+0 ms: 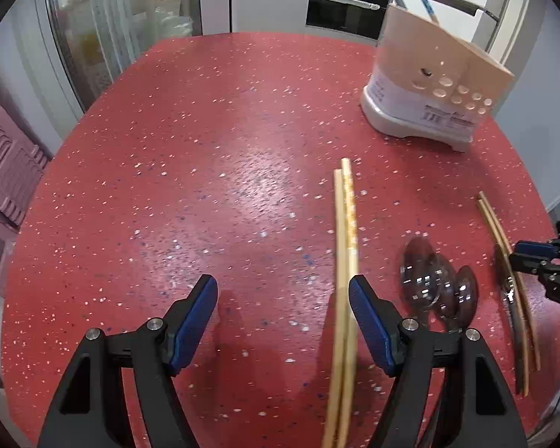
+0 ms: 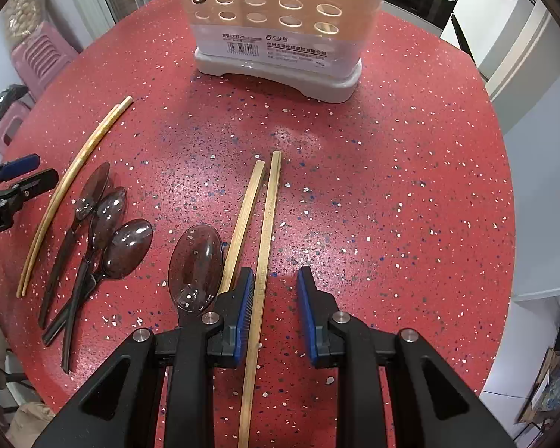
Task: Organize utensils
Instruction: 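Grasp a wooden chopstick with the right tool while the left tool grasps another, then lift both wooden chopsticks and carry them over the caddy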
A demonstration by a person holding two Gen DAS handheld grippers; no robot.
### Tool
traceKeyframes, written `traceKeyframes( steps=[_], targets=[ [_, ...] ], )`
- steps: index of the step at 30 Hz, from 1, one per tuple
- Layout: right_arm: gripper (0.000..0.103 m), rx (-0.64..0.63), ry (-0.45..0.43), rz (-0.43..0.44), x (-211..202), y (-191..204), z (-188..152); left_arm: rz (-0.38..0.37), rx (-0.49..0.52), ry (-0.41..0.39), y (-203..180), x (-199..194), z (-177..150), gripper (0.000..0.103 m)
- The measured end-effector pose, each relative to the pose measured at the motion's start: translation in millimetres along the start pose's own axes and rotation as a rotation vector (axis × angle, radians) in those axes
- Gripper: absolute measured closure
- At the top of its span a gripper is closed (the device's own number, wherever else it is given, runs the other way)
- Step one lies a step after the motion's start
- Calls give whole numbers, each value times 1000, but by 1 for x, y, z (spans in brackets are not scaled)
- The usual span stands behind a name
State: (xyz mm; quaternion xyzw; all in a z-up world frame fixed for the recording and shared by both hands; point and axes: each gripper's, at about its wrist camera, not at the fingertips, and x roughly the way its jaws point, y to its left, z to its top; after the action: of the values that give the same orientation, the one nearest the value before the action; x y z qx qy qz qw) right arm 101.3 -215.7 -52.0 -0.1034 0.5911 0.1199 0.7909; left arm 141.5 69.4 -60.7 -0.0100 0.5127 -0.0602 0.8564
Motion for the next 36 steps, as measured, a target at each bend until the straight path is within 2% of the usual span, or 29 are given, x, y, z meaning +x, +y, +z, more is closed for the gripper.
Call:
traceKeyframes(
  steps=[7,11,17,23,24,25,26,27,28,29,31,36],
  targets=[
    [77,0,0,-4,-1,1,1,-27,0,13,2,7,0,9],
    [77,2,-3,-5,-1,2,1,29,72,11,-9,11,-1,9],
    [77,-1,6,-4,-1,2,3,35,57,27,-9,13,1,9],
    [77,-14,27,-6,3,2,11,30,110,66,-28,20,15,9],
    [77,-17,30,-7,3,3,12,33,118,71,-28,19,13,12],
    [81,-21,34,-6,4,4,13,25,129,82,-31,17,15,22],
    [92,-23,39,1,4,5,14,0,147,94,-34,16,16,27],
    [96,-23,43,9,4,7,14,-4,162,99,-36,15,16,39],
    [97,-28,45,5,4,9,15,-18,187,99,-41,14,15,66],
    [97,-38,39,-3,4,10,15,-23,206,104,-44,13,14,72],
    [97,-39,22,-5,2,11,12,-17,211,96,-49,11,12,72],
    [97,27,-67,75,-11,-3,-1,-43,89,-28,-39,-10,-2,72]
  ],
)
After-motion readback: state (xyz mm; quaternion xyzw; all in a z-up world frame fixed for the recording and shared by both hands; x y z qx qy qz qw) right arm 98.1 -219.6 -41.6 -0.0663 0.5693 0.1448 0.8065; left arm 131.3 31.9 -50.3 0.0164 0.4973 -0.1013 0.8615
